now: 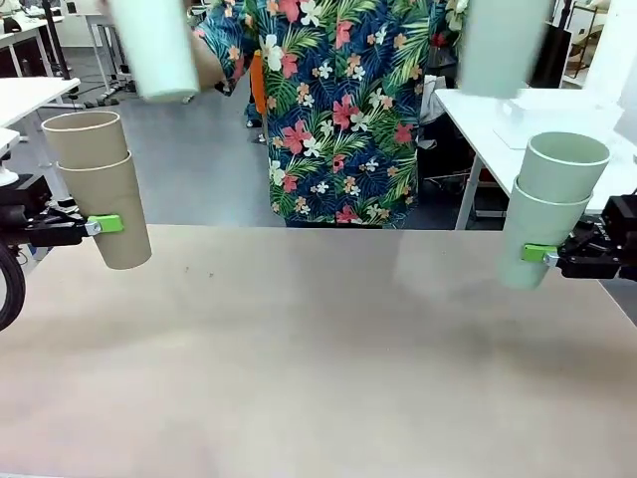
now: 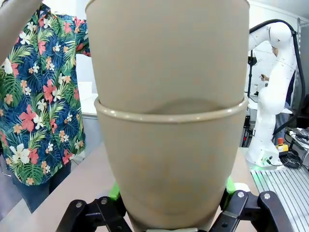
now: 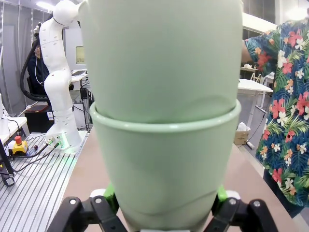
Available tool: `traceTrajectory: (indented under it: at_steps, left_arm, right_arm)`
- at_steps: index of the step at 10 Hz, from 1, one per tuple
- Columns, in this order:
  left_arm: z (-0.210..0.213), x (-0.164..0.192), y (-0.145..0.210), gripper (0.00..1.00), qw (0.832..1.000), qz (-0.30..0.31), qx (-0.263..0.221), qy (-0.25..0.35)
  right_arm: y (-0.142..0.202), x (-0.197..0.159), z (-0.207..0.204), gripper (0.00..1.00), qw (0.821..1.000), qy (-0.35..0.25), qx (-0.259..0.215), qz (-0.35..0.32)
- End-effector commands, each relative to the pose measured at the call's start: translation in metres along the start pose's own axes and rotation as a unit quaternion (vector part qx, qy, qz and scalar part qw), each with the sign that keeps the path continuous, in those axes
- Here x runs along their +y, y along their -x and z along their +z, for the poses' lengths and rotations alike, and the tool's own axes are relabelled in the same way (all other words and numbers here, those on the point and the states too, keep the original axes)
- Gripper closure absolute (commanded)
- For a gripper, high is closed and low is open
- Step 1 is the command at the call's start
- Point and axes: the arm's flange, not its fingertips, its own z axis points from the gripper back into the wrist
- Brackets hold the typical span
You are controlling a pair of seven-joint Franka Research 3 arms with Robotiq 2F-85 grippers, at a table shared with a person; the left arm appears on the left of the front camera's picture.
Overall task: Stack the cups and store them in the basket.
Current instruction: Place the stack of Reusable plastic cups into the Pantry Basket.
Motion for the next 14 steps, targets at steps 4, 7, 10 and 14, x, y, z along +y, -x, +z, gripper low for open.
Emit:
traceTrajectory:
  at_steps: [4,7,10,14]
  left_arm:
    - [-0.0003,-0.0005,-0.0023,0.15,1.000,-0.003,-0.001,0.001]
    - [-0.0003,-0.0005,-0.0023,0.15,1.000,-0.003,-0.001,0.001]
    - [-0.0003,-0.0005,-0.0023,0.15,1.000,-0.003,-0.001,0.001]
    - [-0.0003,-0.0005,-0.0023,0.15,1.000,-0.003,-0.001,0.001]
  right_arm:
    - [-0.0025,0.0001,0.0005,0.15,1.000,0.001,0.000,0.005]
    - [-0.0025,0.0001,0.0005,0.15,1.000,0.001,0.000,0.005]
    - [-0.0025,0.0001,0.0005,0.15,1.000,0.001,0.000,0.005]
    - [-0.0025,0.0001,0.0005,0.15,1.000,0.001,0.000,0.005]
